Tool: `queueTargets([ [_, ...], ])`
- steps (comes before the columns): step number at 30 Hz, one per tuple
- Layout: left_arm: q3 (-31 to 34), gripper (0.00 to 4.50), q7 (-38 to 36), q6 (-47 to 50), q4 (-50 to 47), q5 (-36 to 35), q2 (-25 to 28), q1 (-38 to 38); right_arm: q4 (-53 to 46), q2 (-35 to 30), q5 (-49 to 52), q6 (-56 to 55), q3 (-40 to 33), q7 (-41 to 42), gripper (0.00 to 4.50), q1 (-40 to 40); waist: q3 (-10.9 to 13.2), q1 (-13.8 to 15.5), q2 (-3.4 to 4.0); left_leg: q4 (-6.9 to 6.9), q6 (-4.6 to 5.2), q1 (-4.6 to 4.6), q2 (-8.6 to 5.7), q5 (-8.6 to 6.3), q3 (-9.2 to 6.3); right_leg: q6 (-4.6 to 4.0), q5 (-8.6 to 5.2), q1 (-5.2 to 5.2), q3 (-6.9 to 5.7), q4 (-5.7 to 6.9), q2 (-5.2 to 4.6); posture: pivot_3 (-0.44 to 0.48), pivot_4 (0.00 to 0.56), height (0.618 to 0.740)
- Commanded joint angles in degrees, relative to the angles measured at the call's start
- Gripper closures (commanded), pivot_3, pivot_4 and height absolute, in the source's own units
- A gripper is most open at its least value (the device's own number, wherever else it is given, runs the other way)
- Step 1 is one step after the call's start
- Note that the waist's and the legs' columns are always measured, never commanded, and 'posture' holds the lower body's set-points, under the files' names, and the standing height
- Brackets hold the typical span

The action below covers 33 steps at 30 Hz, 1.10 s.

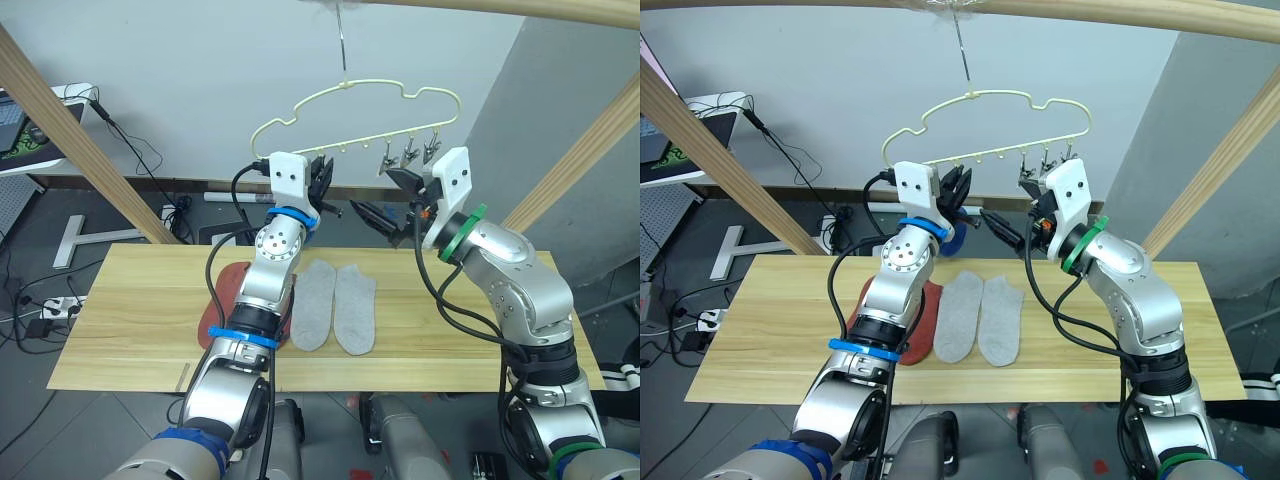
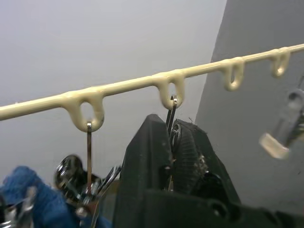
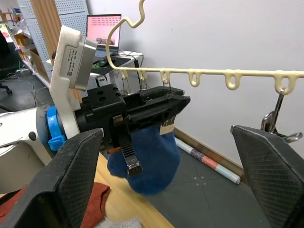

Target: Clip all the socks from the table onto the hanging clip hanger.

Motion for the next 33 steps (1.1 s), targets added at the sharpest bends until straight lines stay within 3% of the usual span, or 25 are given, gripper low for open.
queueTargets([
  [1,-0.32,4.34,-0.27,-0.94,-3.16,0.07,-0.06,-0.70,-2.10,0.09,1.05,-0.29,-0.79,-0.05,0.00,-0.06,0.00,0.00,0.00,0.00,0.00,0.00,0.00,0.00,0.00,0.00,0.00,0.00,0.00,0.00,0.00,-0.063,0.283,0.740],
  [6,-0.19,4.34,-0.58,-0.72,-3.52,-0.12,0.19,-0.30,-1.78,0.18,0.46,-0.35,0.01,0.01,0.00,0.49,0.00,0.02,0.00,0.00,0.00,0.00,0.00,0.00,0.00,0.00,0.00,0.00,0.00,0.00,0.00,-0.062,0.283,0.740],
  [10,1.76,4.34,-2.68,4.21,-5.71,-3.75,0.39,1.02,2.82,-0.06,-6.72,-0.54,8.99,-0.97,0.00,4.09,-0.01,-0.02,0.00,-0.02,0.00,0.02,0.01,0.00,-0.01,0.00,0.00,0.01,0.01,0.00,0.00,-0.062,0.283,0.740],
  [18,4.98,4.34,-8.15,16.59,-13.63,-11.36,2.94,4.29,21.96,5.79,-15.84,-6.69,16.80,-3.65,0.00,5.85,0.00,-0.08,0.00,0.06,0.00,0.10,0.03,0.01,0.09,0.00,0.00,-0.01,0.03,0.14,0.01,-0.031,0.292,0.740],
  [28,7.33,4.34,-8.47,27.23,-22.30,-16.03,5.44,7.68,49.15,10.60,-22.16,-16.02,17.02,-4.50,0.00,2.55,-0.01,0.46,0.00,0.03,0.00,0.23,0.06,0.01,0.13,0.00,0.00,0.05,0.07,0.15,0.03,0.051,0.286,0.740],
  [33,8.30,4.34,-8.75,31.52,-25.26,-18.36,6.56,9.32,52.40,10.15,-25.80,-22.59,19.31,-1.45,1.18,3.25,-0.03,0.73,-0.02,-0.06,0.01,1.01,0.05,0.00,0.13,-0.01,-0.02,0.78,0.06,0.08,0.03,0.079,0.270,0.740],
])
